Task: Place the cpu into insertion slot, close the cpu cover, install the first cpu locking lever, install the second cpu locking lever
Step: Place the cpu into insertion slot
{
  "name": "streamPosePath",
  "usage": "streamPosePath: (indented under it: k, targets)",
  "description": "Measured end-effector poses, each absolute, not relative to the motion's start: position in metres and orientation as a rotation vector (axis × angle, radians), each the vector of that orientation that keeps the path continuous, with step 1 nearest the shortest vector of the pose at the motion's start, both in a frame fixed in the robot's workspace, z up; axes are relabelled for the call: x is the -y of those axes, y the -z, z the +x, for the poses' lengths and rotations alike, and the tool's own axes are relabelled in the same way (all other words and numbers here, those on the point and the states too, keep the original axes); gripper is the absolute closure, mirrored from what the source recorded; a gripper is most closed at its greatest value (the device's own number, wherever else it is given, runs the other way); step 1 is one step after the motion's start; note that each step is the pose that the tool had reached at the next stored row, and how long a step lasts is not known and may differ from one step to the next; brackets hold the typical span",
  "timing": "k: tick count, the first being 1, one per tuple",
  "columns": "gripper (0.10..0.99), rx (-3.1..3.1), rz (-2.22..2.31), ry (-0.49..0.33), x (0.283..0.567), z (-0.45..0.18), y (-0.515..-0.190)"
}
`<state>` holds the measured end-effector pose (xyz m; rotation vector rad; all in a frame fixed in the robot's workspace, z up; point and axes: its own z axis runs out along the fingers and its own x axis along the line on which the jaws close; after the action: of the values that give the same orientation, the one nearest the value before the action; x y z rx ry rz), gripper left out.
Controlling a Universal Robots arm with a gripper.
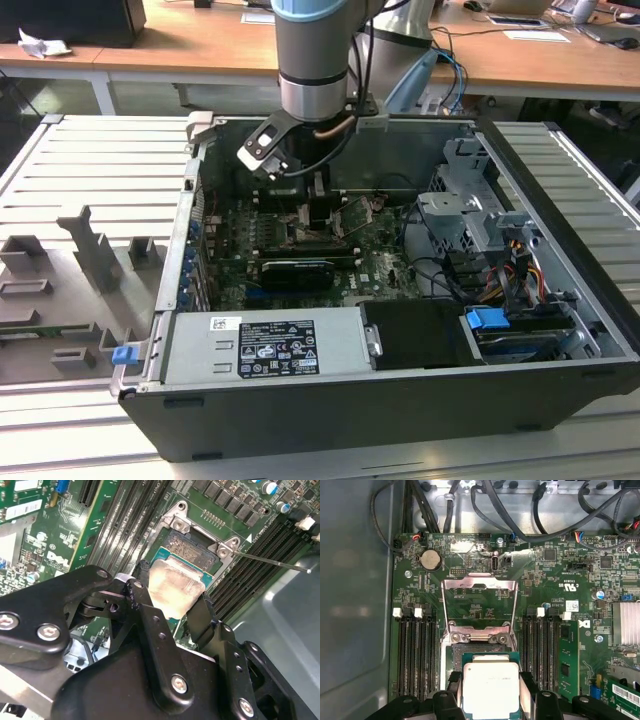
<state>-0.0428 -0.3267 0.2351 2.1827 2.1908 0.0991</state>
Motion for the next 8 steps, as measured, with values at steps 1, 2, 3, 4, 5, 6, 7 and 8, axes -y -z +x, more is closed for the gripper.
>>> streamPosePath:
  k: [1,2,3,4,5,6,7,8]
  targets:
    - [0.545,-2.191,2.183,-0.099,0.326,-0.043,-0.234]
    - [0.545,-2.192,2.182,-0.099,0.326,-0.044,-0.232]
    - [0.545,-2.194,2.18,-0.099,0.326,-0.044,-0.23]
    - [0.545,-2.195,2.178,-0.099,0.326,-0.044,-0.228]
    - [0.545,-2.196,2.178,-0.099,0.326,-0.044,-0.227]
    - [0.545,-2.196,2.178,-0.099,0.325,-0.044,-0.224]
    - [0.545,-2.196,2.178,-0.098,0.325,-0.044,-0.223]
    - [0.545,-2.197,2.178,-0.098,0.325,-0.044,-0.222]
